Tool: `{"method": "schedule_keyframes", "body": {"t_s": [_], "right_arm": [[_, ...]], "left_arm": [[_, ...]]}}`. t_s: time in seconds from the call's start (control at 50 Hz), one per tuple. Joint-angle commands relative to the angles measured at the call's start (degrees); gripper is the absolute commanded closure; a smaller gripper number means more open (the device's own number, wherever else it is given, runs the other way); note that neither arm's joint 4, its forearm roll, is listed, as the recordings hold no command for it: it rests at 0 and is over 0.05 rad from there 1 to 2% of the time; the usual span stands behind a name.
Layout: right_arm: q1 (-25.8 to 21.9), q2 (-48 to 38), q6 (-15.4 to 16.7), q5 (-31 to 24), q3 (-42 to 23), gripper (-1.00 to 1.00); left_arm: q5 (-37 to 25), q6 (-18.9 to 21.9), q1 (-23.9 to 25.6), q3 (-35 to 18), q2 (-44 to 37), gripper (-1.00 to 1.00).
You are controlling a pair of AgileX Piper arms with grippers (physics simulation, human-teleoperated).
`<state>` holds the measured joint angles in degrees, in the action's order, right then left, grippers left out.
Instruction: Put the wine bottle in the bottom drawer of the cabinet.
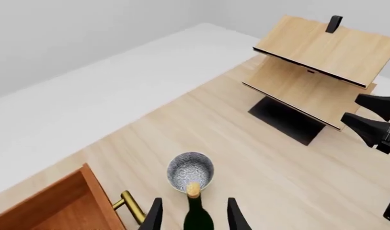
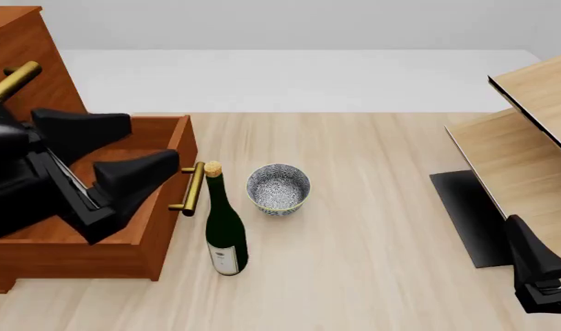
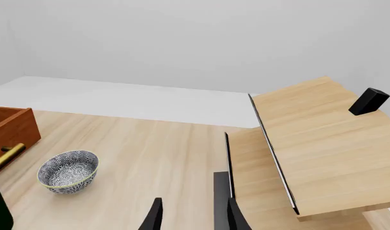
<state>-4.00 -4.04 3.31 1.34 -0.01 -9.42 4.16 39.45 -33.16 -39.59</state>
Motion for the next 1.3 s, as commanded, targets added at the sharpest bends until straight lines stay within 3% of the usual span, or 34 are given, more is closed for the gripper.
{"method": "schedule_keyframes", "body": {"t_s": [0.02,0.98,1.3], "right_arm": [[0.0,-0.1,-0.1,0.1,0.0,-1.0],[-0.3,-0.7,0.0,0.5,0.0,-1.0],[-0.4,-0.8,0.2,0.6,0.0,-1.0]], "left_arm": [[3.4,-1.0,0.9,1.5,-2.7,-1.0],[19.8,-0.1,-0.8,8.6,-15.4,-1.0],[22.5,0.3,-0.7,8.5,-19.0,-1.0]]}}
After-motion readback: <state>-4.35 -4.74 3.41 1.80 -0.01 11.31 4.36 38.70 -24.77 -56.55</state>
